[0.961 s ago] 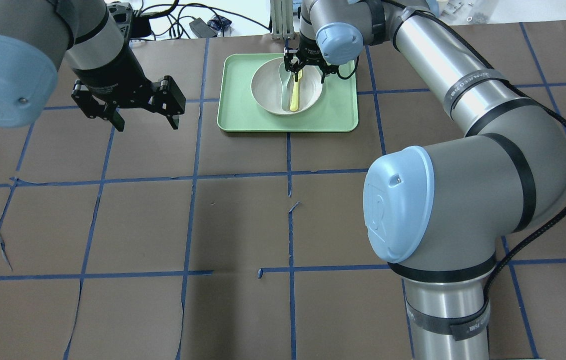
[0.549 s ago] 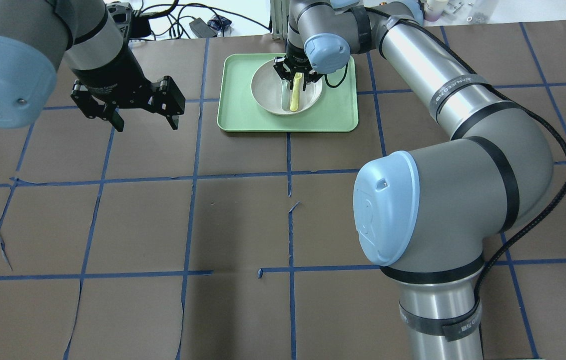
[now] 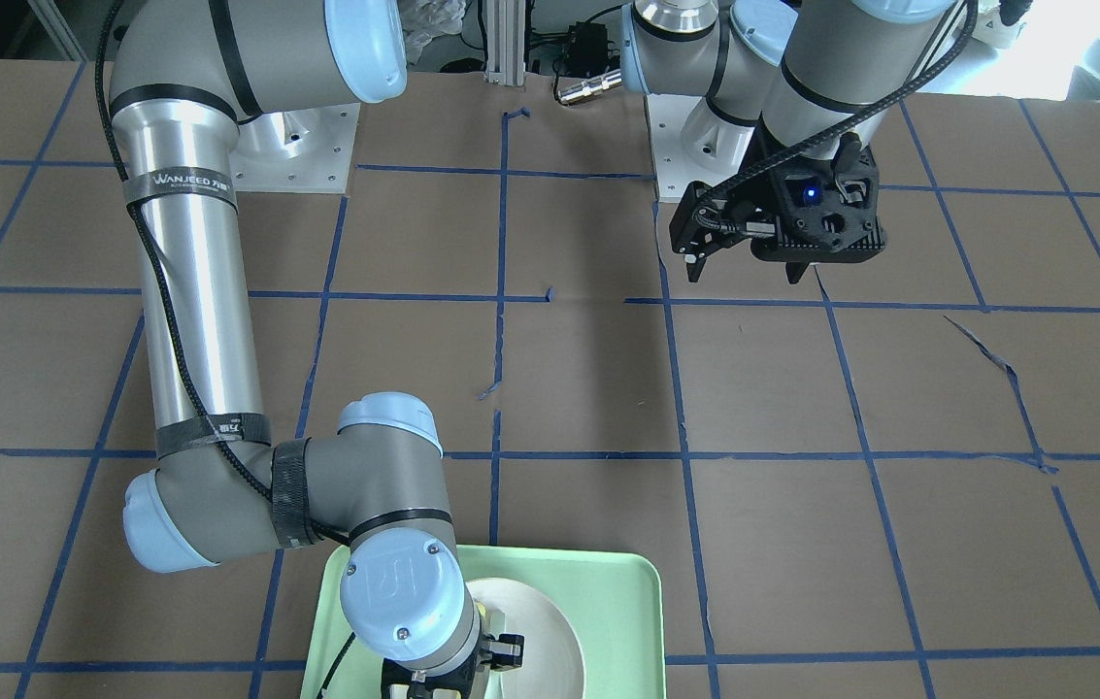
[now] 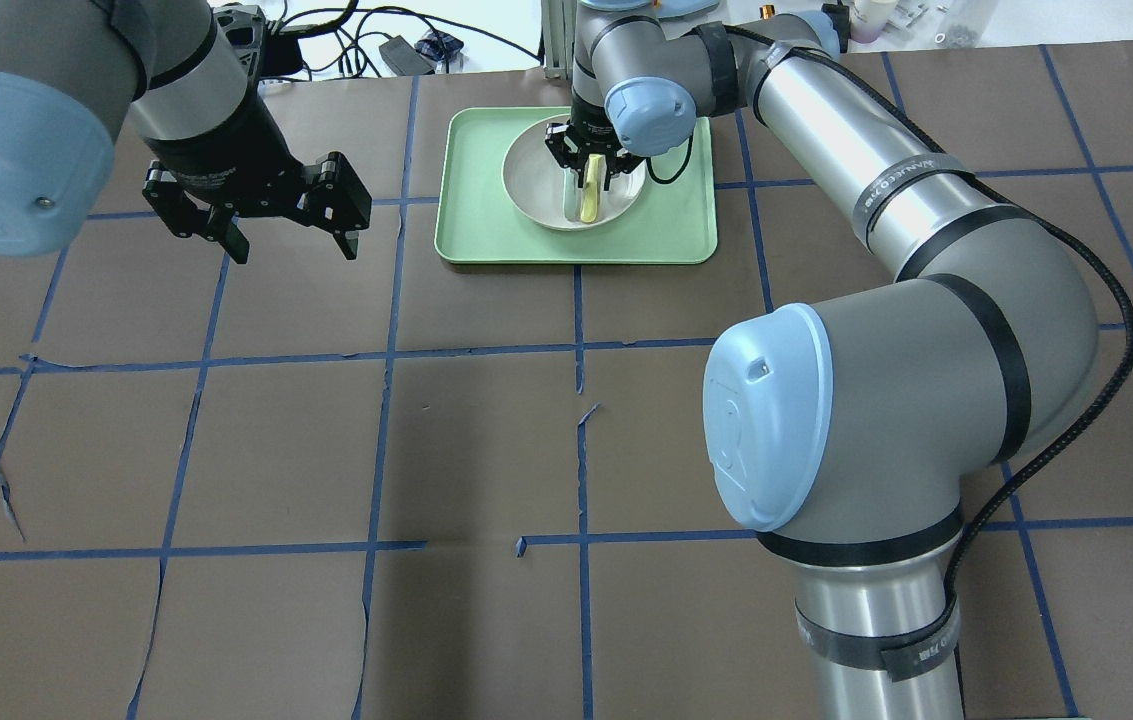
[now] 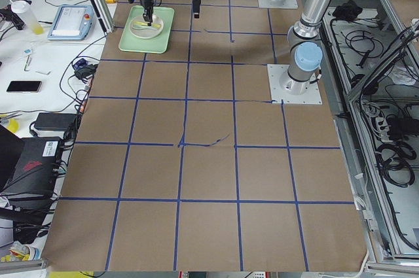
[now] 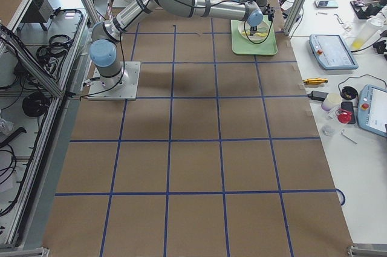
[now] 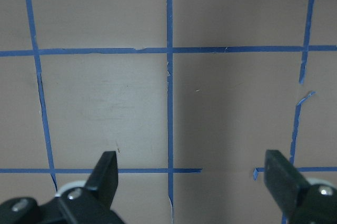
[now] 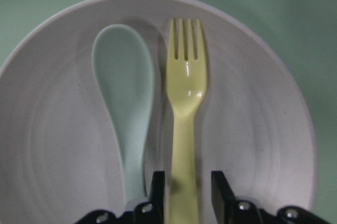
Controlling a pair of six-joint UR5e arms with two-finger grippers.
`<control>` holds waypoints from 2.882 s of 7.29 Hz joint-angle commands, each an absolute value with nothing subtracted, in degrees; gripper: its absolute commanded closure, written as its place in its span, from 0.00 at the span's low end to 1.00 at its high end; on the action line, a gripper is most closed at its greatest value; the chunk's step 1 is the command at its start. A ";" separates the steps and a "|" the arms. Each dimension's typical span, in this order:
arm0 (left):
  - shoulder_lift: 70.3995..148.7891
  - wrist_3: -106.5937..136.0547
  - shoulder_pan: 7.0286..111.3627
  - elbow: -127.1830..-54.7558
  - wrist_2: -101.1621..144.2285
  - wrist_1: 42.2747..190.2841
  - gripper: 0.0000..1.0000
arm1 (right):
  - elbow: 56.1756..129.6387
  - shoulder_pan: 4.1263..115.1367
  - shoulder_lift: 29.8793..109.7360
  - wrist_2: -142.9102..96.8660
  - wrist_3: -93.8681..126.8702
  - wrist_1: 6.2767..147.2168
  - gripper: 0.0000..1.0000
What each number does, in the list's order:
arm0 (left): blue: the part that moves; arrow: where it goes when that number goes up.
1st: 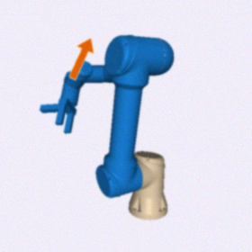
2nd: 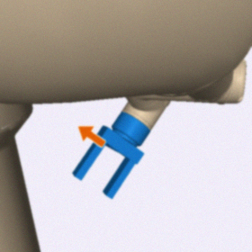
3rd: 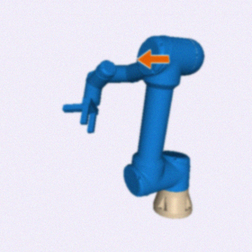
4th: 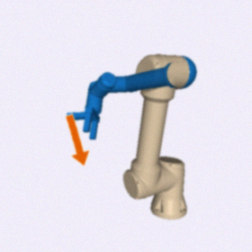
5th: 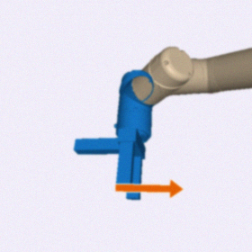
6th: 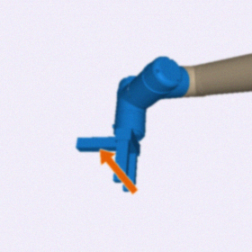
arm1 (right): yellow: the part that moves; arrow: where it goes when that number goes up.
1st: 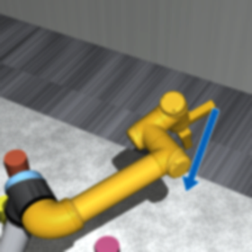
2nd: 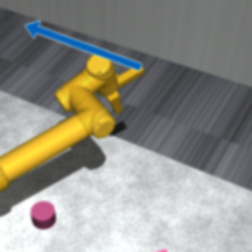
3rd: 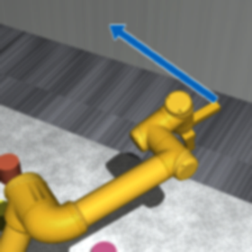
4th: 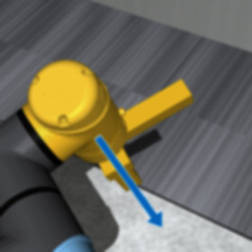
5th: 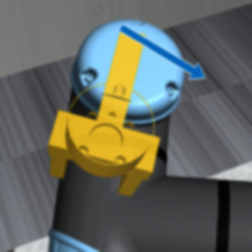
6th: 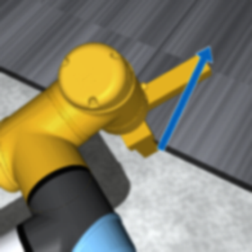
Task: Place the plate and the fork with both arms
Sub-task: 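Lower the right gripper and grasp the yellow fork handle, then lift the fork and set it on the tray beside the plate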
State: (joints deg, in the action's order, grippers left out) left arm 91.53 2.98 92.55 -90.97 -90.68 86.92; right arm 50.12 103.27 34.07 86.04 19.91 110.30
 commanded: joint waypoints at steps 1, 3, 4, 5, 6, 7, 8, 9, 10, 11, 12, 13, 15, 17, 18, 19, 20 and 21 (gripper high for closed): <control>91.15 2.90 92.46 -90.88 -90.70 86.92 0.00 | 50.45 103.36 33.93 86.04 19.95 110.30 0.59; 91.14 2.99 92.46 -90.97 -90.62 86.92 0.00 | 50.54 103.36 33.75 86.31 19.95 110.39 0.61; 91.14 3.08 92.46 -90.88 -90.53 86.92 0.00 | 50.54 103.36 33.84 86.40 19.95 110.39 0.71; 91.23 2.99 92.46 -90.88 -90.53 86.84 0.00 | 50.54 103.36 33.92 86.57 19.95 110.30 0.84; 91.14 2.99 92.46 -90.88 -90.53 86.84 0.00 | 50.54 103.36 34.10 86.57 19.86 110.30 0.85; 91.14 3.08 92.46 -90.79 -90.53 86.84 0.00 | 50.45 103.36 34.36 86.57 19.78 110.30 0.86; 91.14 3.08 92.46 -90.70 -90.53 86.84 0.00 | 50.54 103.36 36.02 86.66 19.17 110.22 0.86; 91.14 2.99 92.46 -90.53 -90.53 86.84 0.00 | 51.49 103.27 37.51 86.83 17.77 110.13 0.86; 91.14 2.99 92.29 -90.35 -90.44 86.84 0.00 | 53.16 103.10 38.92 86.92 16.88 110.13 0.85; 91.32 3.08 92.29 -90.53 -90.44 86.84 0.00 | 55.61 101.96 40.94 87.10 14.26 110.13 0.85; 91.49 2.99 92.29 -90.53 -90.53 86.84 0.00 | 59.55 100.04 43.57 87.01 12.24 110.21 0.84; 91.67 2.99 92.11 -90.27 -90.53 86.75 0.00 | 63.07 97.93 45.33 86.66 10.04 110.48 0.85; 91.76 3.08 92.11 -90.44 -90.53 86.75 0.00 | 68.96 97.30 44.74 86.75 7.75 118.44 0.85; 91.84 3.08 92.11 -90.53 -90.53 86.75 0.00 | 70.66 97.21 44.74 86.75 7.21 119.97 0.84; 91.85 3.08 92.11 -90.44 -90.53 86.75 0.00 | 70.75 97.12 44.74 86.75 6.77 119.97 0.81; 91.85 3.08 92.11 -90.53 -90.53 86.75 0.00 | 71.01 97.12 44.65 86.84 6.68 119.97 0.44; 91.76 3.08 92.11 -90.53 -90.53 86.75 0.00 | 71.02 97.12 44.56 86.92 6.68 119.88 0.12; 91.84 3.08 92.02 -90.53 -90.53 86.75 0.00 | 70.84 96.95 44.73 87.01 6.51 119.88 0.00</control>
State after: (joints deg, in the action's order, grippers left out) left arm 91.82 3.08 92.08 -90.52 -90.53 86.75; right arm 70.91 97.07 44.65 86.90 6.68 119.91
